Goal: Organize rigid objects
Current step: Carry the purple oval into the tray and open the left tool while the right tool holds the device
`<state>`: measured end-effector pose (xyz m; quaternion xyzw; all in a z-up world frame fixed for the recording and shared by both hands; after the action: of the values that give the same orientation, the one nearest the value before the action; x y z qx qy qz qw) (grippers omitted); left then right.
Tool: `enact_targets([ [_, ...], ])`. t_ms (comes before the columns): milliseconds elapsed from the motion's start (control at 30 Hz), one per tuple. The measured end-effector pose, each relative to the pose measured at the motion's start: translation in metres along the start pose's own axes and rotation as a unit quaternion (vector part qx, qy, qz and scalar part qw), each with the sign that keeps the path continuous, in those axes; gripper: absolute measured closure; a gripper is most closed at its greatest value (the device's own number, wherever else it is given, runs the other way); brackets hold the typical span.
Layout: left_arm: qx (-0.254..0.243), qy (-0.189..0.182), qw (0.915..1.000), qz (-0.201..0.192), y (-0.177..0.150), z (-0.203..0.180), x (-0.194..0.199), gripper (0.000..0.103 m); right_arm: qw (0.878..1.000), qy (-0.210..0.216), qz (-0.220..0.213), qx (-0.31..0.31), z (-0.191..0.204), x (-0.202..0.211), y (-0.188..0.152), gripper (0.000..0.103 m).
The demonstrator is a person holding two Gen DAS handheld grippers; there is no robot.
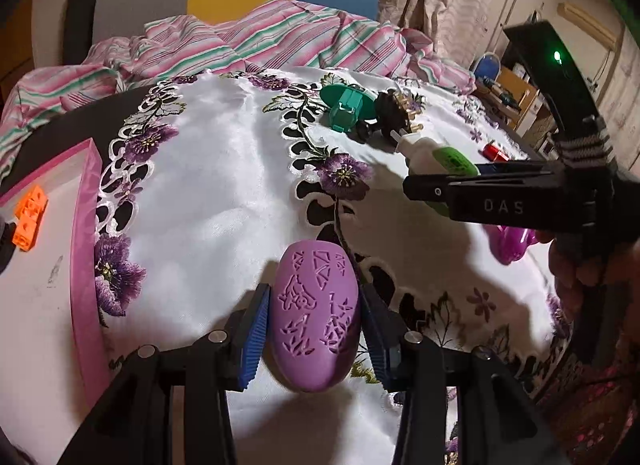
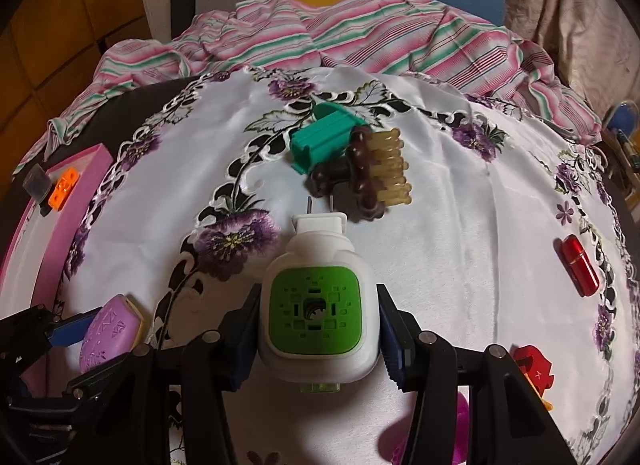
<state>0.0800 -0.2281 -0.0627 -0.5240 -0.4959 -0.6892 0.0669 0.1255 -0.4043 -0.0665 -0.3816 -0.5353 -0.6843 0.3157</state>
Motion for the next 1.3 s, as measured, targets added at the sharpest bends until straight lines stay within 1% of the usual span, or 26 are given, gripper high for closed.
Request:
enact_targets([
  [100,-0.019,0.016,0.9996,0.012,0.005,-0.005,-0.005,0.059,1.0,0.002,0.008,-0.004,-0.002,-0.003,0.0,0.051],
  [167,-0.032,0.02,0.9992,0.013,0.006,-0.007,-0.005,0.059,1.0,-0.001,0.008,-0.003,-0.003,-0.003,-0.001,0.051],
  [233,-0.02,0.01,0.9997,0.005,0.004,-0.005,-0.001,0.059,1.0,-0.003,0.006,-0.002,-0.003,-0.003,-0.001,0.051],
  [300,0.004,-0.002,0.9999,-0.01,0.001,0.001,0.008,0.059,1.0,0.003,0.004,-0.003,-0.002,-0.002,0.0,0.051],
  [400,0.02,-0.005,0.9994,-0.028,0.001,0.008,0.023,0.059,1.0,0.006,0.001,0.004,0.002,-0.001,0.0,0.051],
  [500,0.038,-0.001,0.9982,-0.046,0.002,0.02,0.039,0.059,1.0,0.003,0.006,0.018,0.007,-0.004,-0.002,0.051],
  [633,0.064,0.014,0.9958,-0.064,0.001,0.044,0.057,0.059,1.0,0.008,0.007,0.019,0.009,-0.003,-0.002,0.051],
  [700,0.084,0.022,0.9935,-0.073,-0.001,0.06,0.066,0.059,1.0,0.01,-0.003,0.019,0.012,0.001,-0.002,0.051],
  [833,0.124,0.04,0.9886,-0.076,-0.008,0.098,0.074,0.059,1.0,0.023,-0.008,0.02,0.025,0.005,-0.005,0.051],
  [967,0.166,0.053,0.9822,-0.07,-0.017,0.137,0.072,0.059,0.999,0.042,-0.014,0.032,0.045,0.009,-0.009,0.051],
  [1100,0.184,0.069,0.9792,-0.05,-0.027,0.169,0.063,0.059,0.998,0.05,-0.015,0.041,0.061,0.012,-0.015,0.051],
  [1167,0.197,0.077,0.9765,-0.041,-0.036,0.182,0.061,0.059,0.998,0.053,-0.014,0.039,0.067,0.013,-0.017,0.051],
  [1300,0.223,0.079,0.9711,-0.034,-0.054,0.196,0.064,0.059,0.997,0.074,-0.013,0.028,0.08,0.016,-0.017,0.051],
])
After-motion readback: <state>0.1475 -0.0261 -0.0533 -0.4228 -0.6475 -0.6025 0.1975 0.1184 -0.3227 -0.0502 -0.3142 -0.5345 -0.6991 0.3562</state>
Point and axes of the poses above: each gripper's, at about its wrist camera, not at the fingertips, and x roughly against the way its jaws point, z to its left, y to its top, the point moved 1 cm from there along -x, roughly the way its jaws point, and after that the axes turned 13 degrees about -x, right-handed, at the moved point
